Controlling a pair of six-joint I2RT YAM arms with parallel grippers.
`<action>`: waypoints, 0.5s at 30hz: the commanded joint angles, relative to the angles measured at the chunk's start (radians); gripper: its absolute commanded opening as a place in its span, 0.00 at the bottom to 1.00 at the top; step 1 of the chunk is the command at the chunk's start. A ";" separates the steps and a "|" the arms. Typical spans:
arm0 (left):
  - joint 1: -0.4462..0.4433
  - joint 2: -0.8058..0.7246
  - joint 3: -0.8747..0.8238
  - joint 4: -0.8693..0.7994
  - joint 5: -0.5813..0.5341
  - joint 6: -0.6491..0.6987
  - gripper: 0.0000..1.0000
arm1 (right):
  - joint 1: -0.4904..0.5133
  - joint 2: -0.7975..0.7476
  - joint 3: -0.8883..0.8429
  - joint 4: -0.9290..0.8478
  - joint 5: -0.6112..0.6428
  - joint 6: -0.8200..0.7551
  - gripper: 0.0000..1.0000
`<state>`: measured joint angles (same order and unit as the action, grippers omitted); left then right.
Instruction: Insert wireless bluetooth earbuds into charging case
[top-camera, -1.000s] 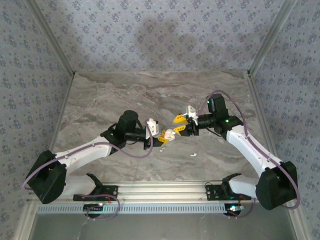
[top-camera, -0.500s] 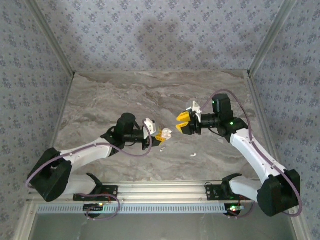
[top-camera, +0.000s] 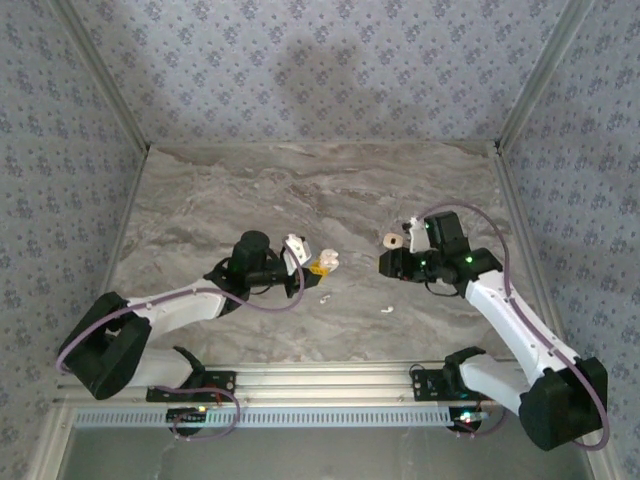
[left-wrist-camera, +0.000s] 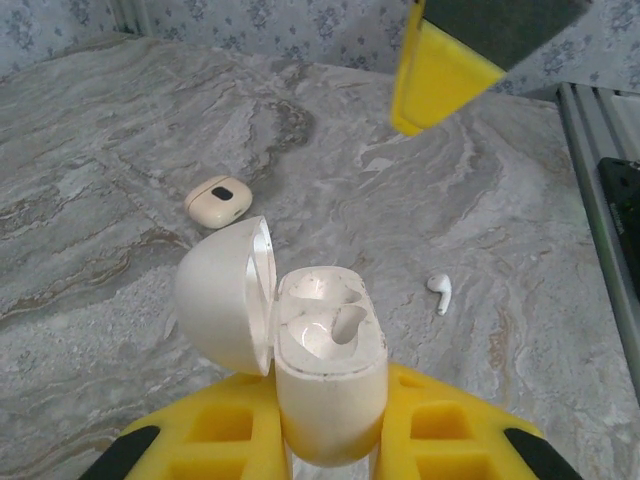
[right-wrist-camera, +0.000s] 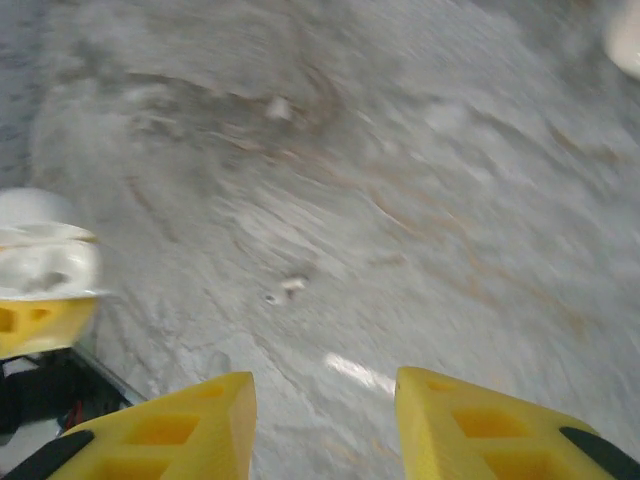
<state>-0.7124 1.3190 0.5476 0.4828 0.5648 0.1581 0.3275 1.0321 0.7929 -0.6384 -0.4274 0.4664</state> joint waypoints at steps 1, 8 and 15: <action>0.005 0.009 0.030 0.013 -0.019 -0.006 0.20 | -0.001 -0.025 -0.021 -0.224 0.162 0.250 0.47; 0.004 0.031 0.027 0.023 -0.016 -0.018 0.20 | 0.048 -0.007 -0.147 -0.154 0.167 0.360 0.41; 0.005 0.029 0.023 0.026 -0.026 -0.024 0.19 | 0.090 0.077 -0.210 -0.038 0.131 0.381 0.40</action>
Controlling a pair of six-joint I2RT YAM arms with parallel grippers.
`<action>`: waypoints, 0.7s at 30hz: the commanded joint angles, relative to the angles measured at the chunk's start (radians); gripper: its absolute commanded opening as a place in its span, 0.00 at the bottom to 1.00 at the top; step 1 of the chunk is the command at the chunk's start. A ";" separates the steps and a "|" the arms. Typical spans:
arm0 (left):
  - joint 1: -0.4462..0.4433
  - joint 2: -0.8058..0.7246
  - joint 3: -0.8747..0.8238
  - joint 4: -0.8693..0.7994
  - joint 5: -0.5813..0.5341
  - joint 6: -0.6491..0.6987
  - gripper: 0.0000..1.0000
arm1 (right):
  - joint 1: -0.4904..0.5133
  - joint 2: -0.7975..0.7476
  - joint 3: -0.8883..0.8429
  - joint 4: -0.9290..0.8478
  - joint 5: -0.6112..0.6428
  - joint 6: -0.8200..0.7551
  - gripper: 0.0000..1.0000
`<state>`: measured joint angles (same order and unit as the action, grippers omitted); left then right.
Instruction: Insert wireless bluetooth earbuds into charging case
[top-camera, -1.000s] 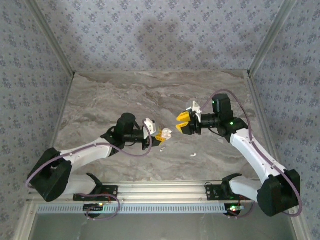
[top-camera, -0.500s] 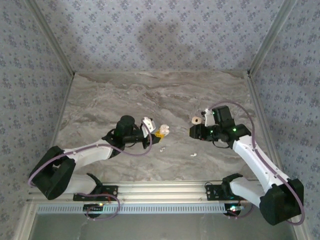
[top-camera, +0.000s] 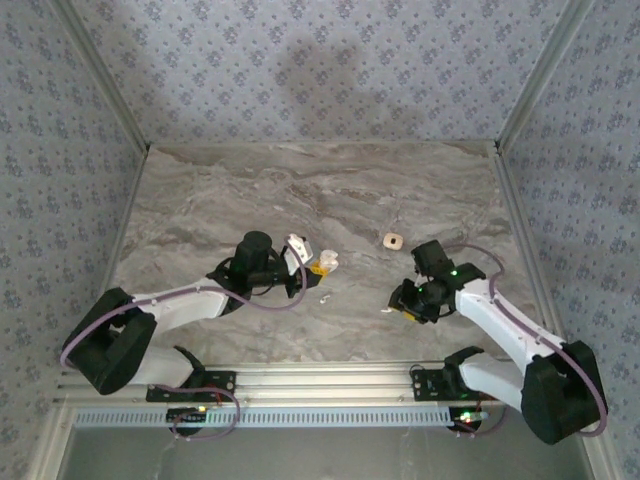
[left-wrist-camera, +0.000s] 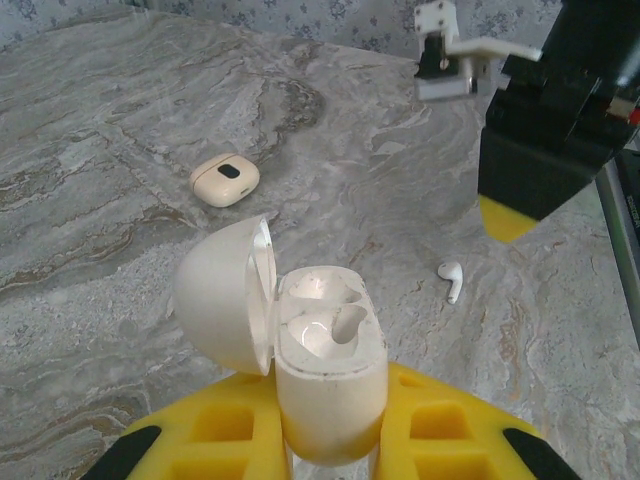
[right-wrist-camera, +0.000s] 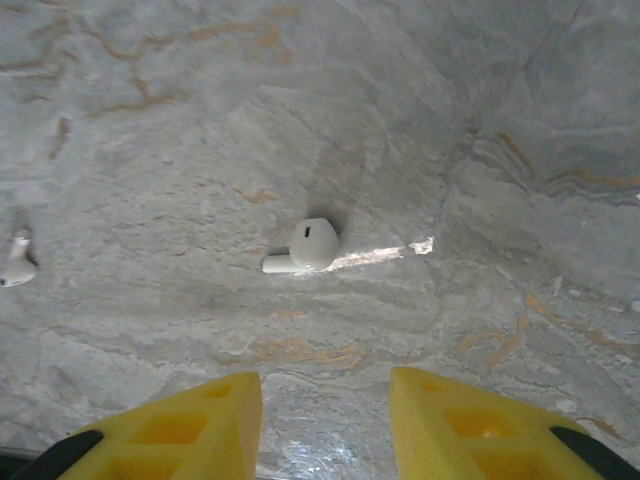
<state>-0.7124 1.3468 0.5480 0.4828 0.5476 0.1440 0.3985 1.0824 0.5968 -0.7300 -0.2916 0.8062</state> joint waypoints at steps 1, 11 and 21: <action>0.005 0.005 0.021 0.032 -0.013 -0.012 0.19 | 0.025 0.036 -0.023 0.071 -0.004 0.046 0.40; 0.005 0.026 0.040 0.037 -0.011 -0.013 0.19 | 0.030 0.127 -0.048 0.175 -0.019 0.044 0.40; 0.007 0.013 0.040 0.026 -0.032 -0.010 0.19 | 0.003 0.199 0.022 0.214 -0.013 -0.023 0.38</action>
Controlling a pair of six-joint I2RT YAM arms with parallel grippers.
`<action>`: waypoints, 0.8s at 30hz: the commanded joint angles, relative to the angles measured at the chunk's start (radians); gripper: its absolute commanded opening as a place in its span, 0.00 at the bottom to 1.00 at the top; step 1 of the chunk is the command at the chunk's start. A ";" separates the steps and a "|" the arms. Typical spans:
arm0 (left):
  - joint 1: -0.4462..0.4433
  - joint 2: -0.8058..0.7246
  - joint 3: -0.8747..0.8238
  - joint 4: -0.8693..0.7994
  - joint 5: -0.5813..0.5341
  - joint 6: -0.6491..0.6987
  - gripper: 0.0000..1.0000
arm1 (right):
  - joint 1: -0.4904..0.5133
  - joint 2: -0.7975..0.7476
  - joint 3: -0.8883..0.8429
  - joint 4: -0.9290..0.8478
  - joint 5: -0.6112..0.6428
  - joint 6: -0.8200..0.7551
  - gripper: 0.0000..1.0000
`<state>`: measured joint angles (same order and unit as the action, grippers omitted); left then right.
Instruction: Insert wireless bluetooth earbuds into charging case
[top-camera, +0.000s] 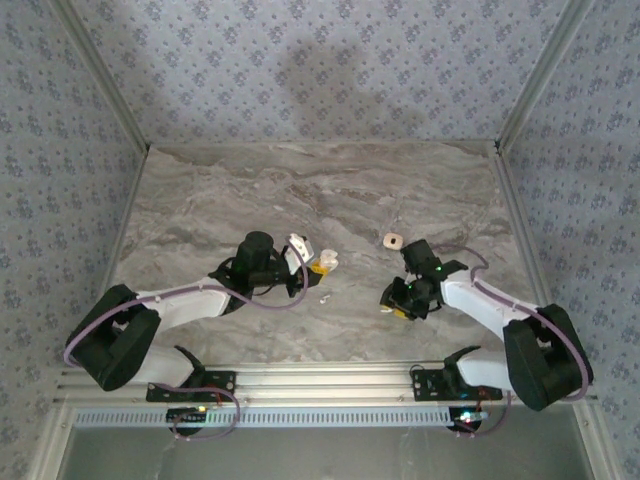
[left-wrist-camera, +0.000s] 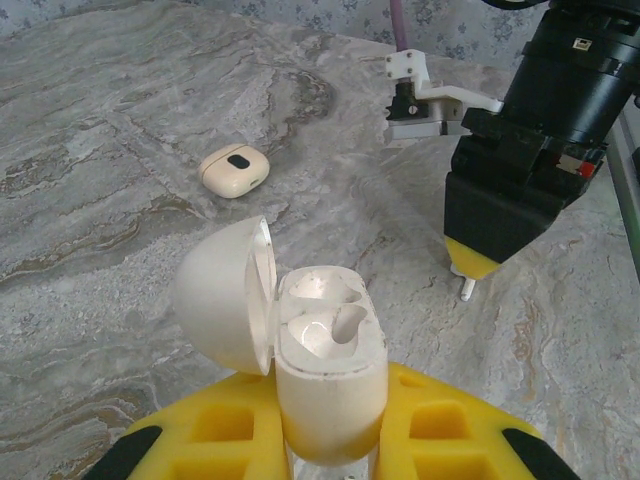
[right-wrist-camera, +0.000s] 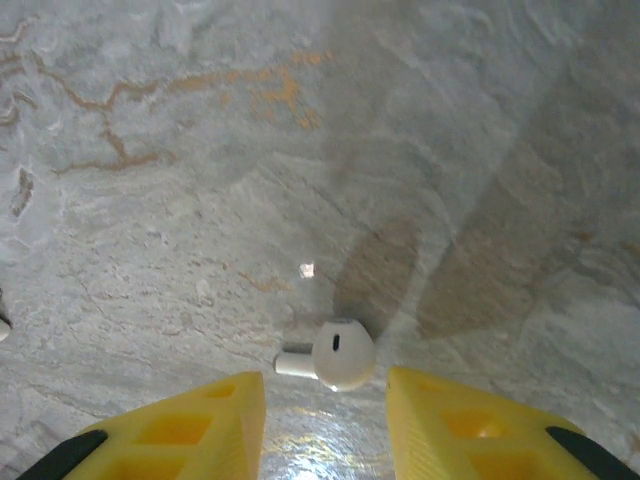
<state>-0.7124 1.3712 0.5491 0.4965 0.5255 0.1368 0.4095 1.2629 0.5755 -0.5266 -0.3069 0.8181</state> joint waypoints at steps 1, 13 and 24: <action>0.007 -0.015 0.038 0.010 -0.012 -0.002 0.19 | -0.010 0.026 0.052 0.018 0.003 -0.041 0.38; 0.007 -0.041 0.025 -0.007 -0.019 0.001 0.19 | -0.009 0.005 0.154 -0.148 0.081 -0.089 0.39; 0.008 -0.029 0.029 -0.003 -0.015 -0.007 0.19 | 0.029 0.043 0.093 -0.139 0.055 -0.030 0.37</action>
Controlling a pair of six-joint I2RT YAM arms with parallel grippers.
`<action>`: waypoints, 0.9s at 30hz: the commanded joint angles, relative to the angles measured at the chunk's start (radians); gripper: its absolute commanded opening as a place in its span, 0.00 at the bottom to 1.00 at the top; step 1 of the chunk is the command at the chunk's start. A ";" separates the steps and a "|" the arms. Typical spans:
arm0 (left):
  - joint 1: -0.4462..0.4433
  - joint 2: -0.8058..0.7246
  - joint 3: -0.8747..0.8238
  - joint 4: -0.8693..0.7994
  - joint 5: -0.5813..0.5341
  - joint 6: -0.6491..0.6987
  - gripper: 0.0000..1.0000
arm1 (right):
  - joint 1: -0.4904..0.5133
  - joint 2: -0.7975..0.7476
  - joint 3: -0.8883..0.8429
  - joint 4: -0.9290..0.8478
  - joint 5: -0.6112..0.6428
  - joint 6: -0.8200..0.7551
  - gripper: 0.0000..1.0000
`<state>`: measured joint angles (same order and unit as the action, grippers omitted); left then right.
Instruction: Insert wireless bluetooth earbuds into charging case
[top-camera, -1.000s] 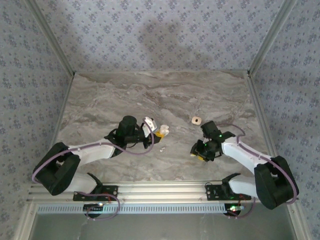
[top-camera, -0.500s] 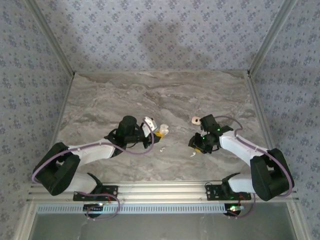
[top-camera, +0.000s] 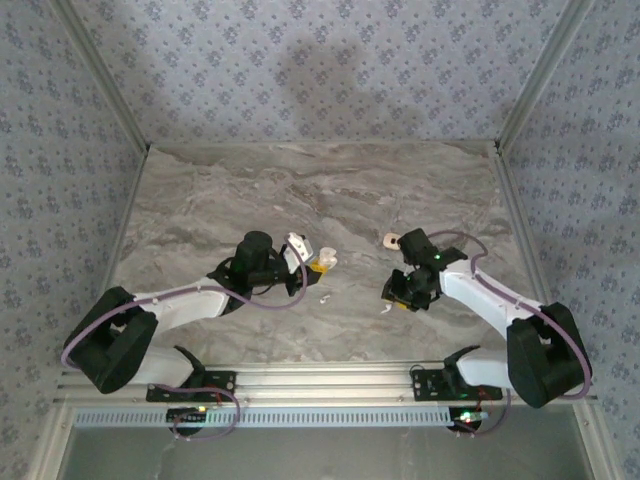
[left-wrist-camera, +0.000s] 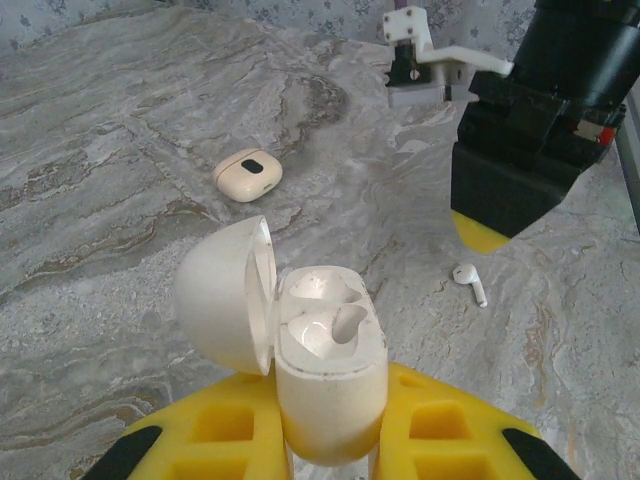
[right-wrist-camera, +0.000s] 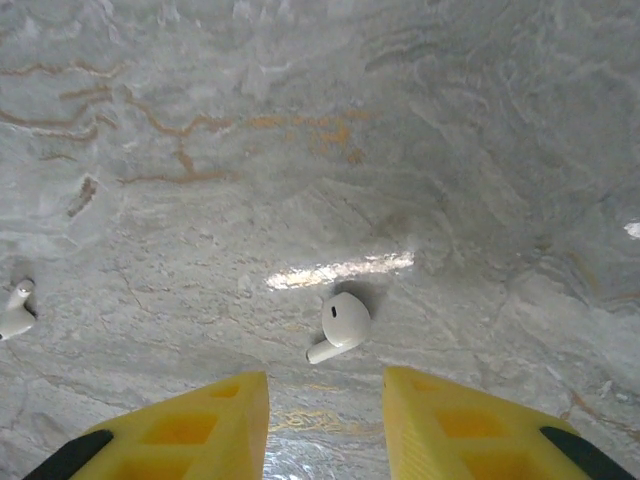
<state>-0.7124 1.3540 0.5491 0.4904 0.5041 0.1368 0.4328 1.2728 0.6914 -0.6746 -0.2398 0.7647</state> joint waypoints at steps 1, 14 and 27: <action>0.008 -0.013 0.029 0.004 0.007 -0.007 0.19 | 0.008 0.046 -0.022 0.019 -0.018 0.021 0.37; 0.011 -0.027 0.028 -0.018 -0.001 0.003 0.19 | 0.013 0.155 0.003 0.150 -0.046 -0.015 0.36; 0.011 -0.023 0.032 -0.014 0.005 -0.005 0.19 | 0.029 0.065 0.078 0.022 0.036 -0.051 0.36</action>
<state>-0.7067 1.3483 0.5491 0.4709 0.5037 0.1368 0.4530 1.3888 0.7437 -0.5579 -0.2497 0.7242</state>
